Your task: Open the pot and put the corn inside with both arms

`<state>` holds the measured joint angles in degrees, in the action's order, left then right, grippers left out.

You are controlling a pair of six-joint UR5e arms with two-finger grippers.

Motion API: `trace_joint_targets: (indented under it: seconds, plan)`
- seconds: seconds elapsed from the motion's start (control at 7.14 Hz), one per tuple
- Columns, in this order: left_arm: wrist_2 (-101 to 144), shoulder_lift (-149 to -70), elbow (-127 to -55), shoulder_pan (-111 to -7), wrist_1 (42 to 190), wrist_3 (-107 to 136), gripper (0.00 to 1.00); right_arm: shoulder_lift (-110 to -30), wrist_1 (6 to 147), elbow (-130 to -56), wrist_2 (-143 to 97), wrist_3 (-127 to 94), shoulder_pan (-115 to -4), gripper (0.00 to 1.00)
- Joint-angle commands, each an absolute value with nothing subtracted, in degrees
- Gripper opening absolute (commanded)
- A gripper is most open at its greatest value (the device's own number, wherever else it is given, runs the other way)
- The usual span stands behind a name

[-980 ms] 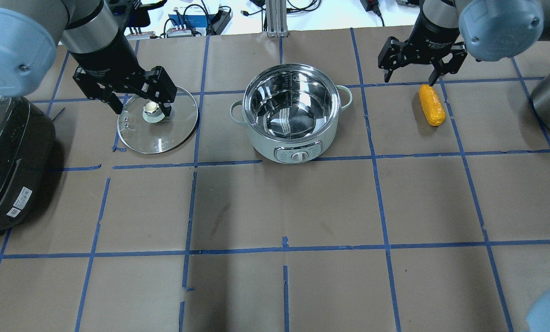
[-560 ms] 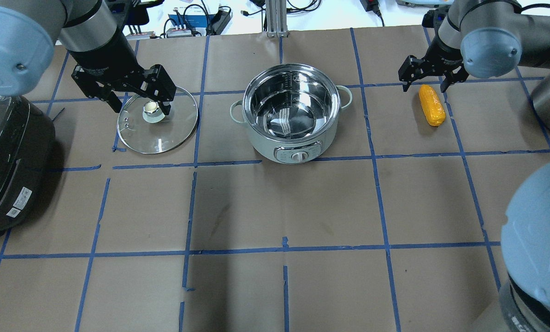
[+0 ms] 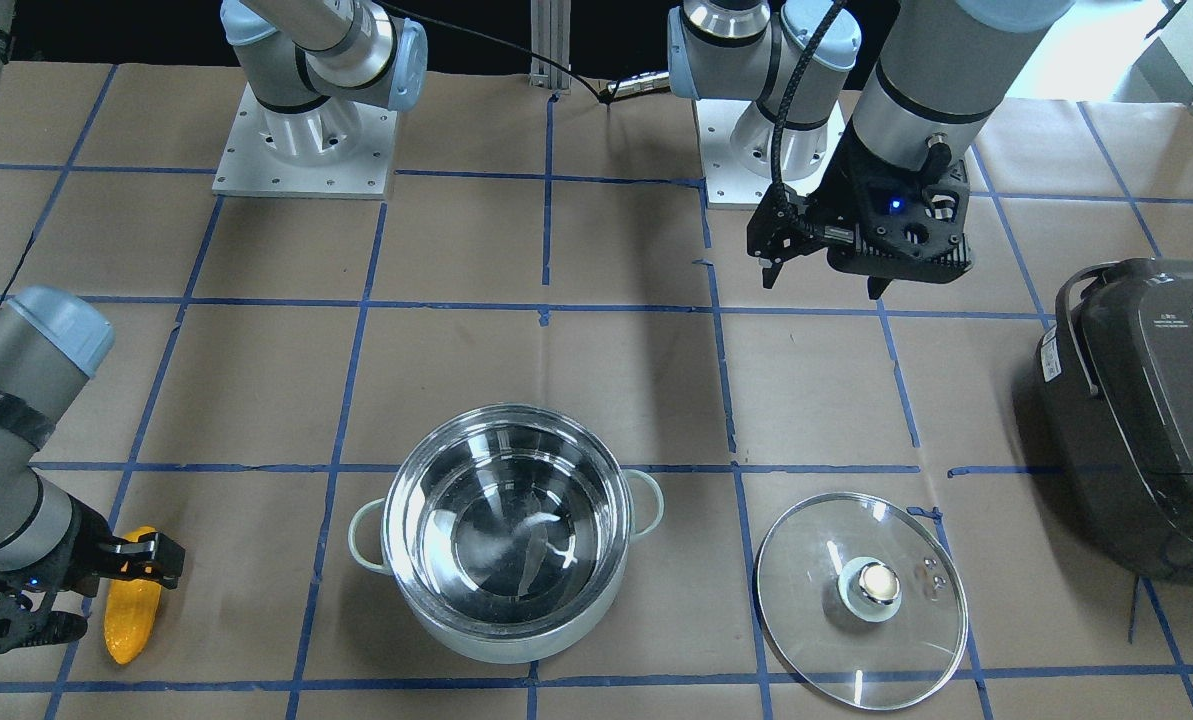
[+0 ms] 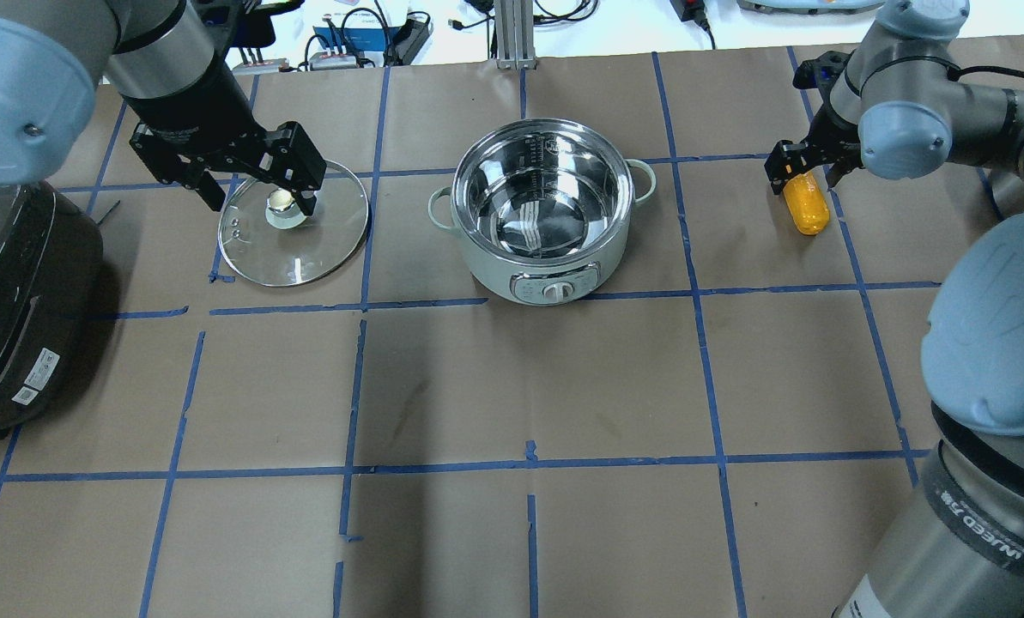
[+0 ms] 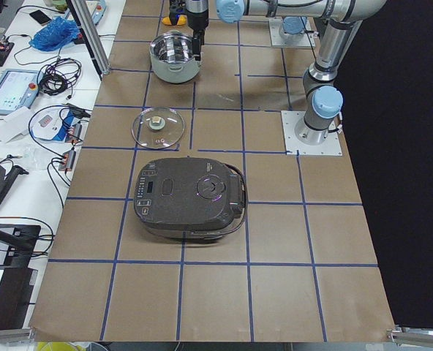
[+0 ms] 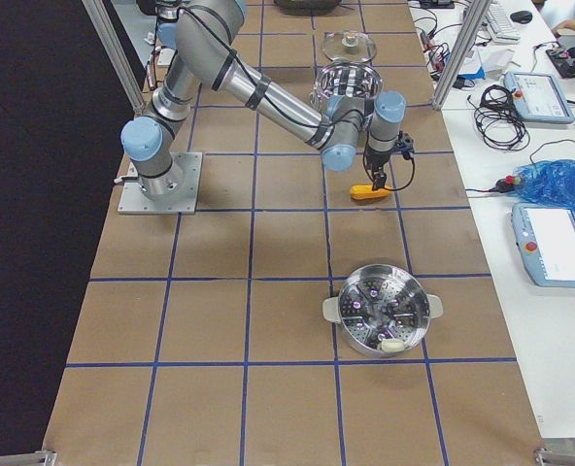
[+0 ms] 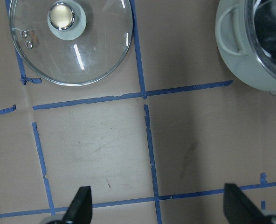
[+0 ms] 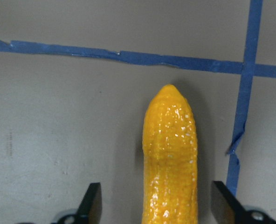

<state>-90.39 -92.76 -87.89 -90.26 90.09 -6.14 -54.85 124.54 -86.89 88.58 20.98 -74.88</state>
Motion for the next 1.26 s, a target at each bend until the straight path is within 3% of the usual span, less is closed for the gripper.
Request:
trace_joint_targets:
  seconds: [0.0, 0.14, 0.42, 0.7, 1.12]
  plan:
    - [-90.5, -91.1, -88.3, -90.3, 90.3, -6.2, 1.0, -53.1, 124.7, -86.6, 88.9, 21.1, -74.4, 0.21]
    - [-90.4, -91.6, -88.3, -90.3, 90.2, -6.2, 1.0, -53.0, 124.7, -86.3, 89.1, 21.1, -74.4, 0.05]
    - [-90.4, -91.6, -88.3, -90.3, 90.1, -6.2, 1.0, -56.1, 118.1, -83.0, 92.8, 19.7, -77.0, 0.04]
    - [-90.3, -91.5, -88.4, -89.8, 89.7, -6.6, 1.0, -62.5, 106.3, -78.1, 92.5, 7.5, -88.8, 0.04]
    - [-90.2, -91.3, -88.4, -89.6, 89.6, -6.7, 1.0, -61.6, 114.4, -77.6, 86.9, -11.8, -103.3, 0.05]
